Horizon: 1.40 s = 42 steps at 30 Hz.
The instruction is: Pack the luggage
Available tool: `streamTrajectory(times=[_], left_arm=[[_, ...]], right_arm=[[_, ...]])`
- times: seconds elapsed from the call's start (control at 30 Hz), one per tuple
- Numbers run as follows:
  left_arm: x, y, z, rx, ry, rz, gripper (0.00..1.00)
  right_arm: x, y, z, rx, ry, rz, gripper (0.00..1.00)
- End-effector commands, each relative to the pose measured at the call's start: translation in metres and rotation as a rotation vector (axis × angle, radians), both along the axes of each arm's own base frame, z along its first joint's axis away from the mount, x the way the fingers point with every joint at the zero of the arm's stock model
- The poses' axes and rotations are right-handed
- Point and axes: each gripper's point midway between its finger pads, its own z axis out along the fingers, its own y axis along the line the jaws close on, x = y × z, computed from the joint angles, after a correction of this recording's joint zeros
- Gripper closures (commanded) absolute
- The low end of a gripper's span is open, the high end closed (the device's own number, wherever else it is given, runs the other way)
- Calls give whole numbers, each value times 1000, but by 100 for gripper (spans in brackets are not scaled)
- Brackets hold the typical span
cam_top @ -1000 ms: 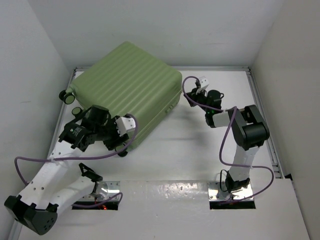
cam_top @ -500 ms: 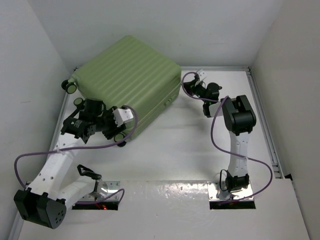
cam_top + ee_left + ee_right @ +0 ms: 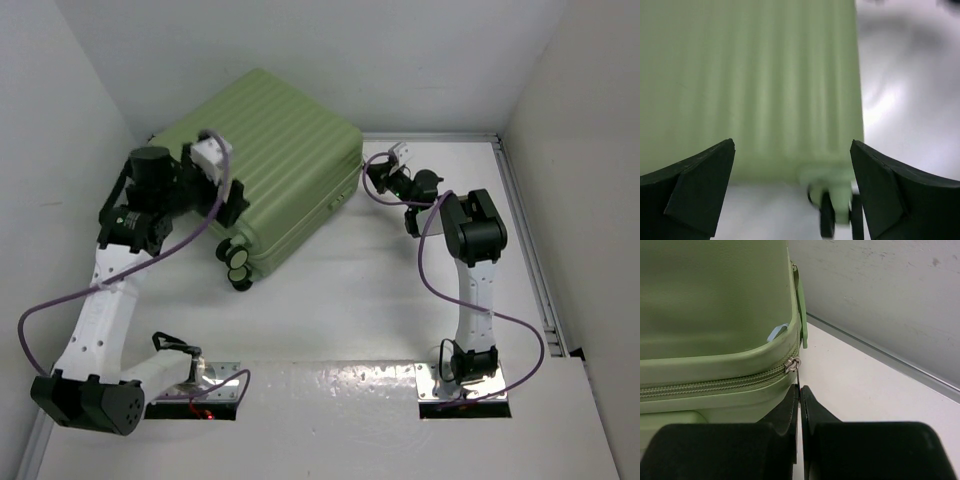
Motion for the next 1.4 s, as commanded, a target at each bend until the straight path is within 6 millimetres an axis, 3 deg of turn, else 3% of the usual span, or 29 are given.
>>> streamTrajectory(times=[0.0,0.07,0.1,0.13,0.17,0.2,0.23,0.27,0.3,0.33,0.37,0.5,0.53,0.57,0.6,0.7,0.77,0.83,0.87,0.97,1.0,1.03,1.07,1.17,1.2,1.27,1.3,1.37], left_arm=[[32,7,146,-316,-384,191,0],[53,39,167,-359,-454,376,0],[72,50,168,-363,-465,426,0],[84,71,184,-353,-505,506,0],[98,83,186,-354,-501,552,0],[130,110,184,-360,-467,632,0],[147,125,182,-364,-456,669,2],[164,143,176,-367,-435,723,10],[197,174,165,-402,-395,792,10],[216,193,132,-406,-329,842,10],[229,199,150,-433,-358,801,13],[300,244,112,-472,-313,803,14],[310,249,102,-493,-296,789,14],[319,250,108,-514,-310,747,14],[338,257,70,-521,-257,763,14],[357,266,43,-497,-276,726,14],[373,269,9,-492,-261,709,12],[381,262,-12,-505,-235,653,9],[392,254,-43,-504,-196,625,9],[401,213,-63,-535,-162,456,6],[401,180,-76,-556,-120,345,6],[400,164,-84,-565,-98,294,5],[400,131,-84,-581,-85,216,5],[381,64,-97,-615,4,-5,5],[366,24,-98,-620,41,-140,5],[349,-11,-109,-638,106,-243,5],[336,-40,-116,-661,171,-299,5],[311,-69,-118,-709,262,-437,5]], right_arm=[[-2,-10,8,-12,-34,-15,100],[-5,-6,8,-17,-36,1,100],[-9,-2,10,-15,-36,15,100],[-9,-4,9,-16,-35,12,100],[-10,-3,9,-17,-35,17,100],[-11,-2,10,-18,-38,23,100],[-11,-1,10,-19,-40,27,100],[-13,1,9,-21,-40,33,100],[-16,3,11,-22,-48,47,100],[-18,3,12,-24,-51,53,100],[-20,3,12,-30,-55,63,100],[-37,5,11,-27,-58,97,100],[-41,8,17,-23,-66,116,100],[-45,8,15,-17,-51,123,100],[-47,10,16,-17,-51,128,100],[-58,11,15,-17,-41,147,100],[-65,11,12,-21,-31,157,100],[-70,12,8,-21,-12,162,100],[-72,13,14,-23,-22,171,100],[-79,12,14,-26,-8,180,100],[-80,14,16,-29,-12,187,100],[-82,14,15,-30,-8,192,100],[-85,14,17,-28,3,197,100],[-93,15,18,-31,13,212,100],[-95,16,27,-30,-2,220,100],[-105,12,24,-35,13,224,100],[-108,12,32,-36,0,230,100],[-120,8,22,-37,41,232,100]])
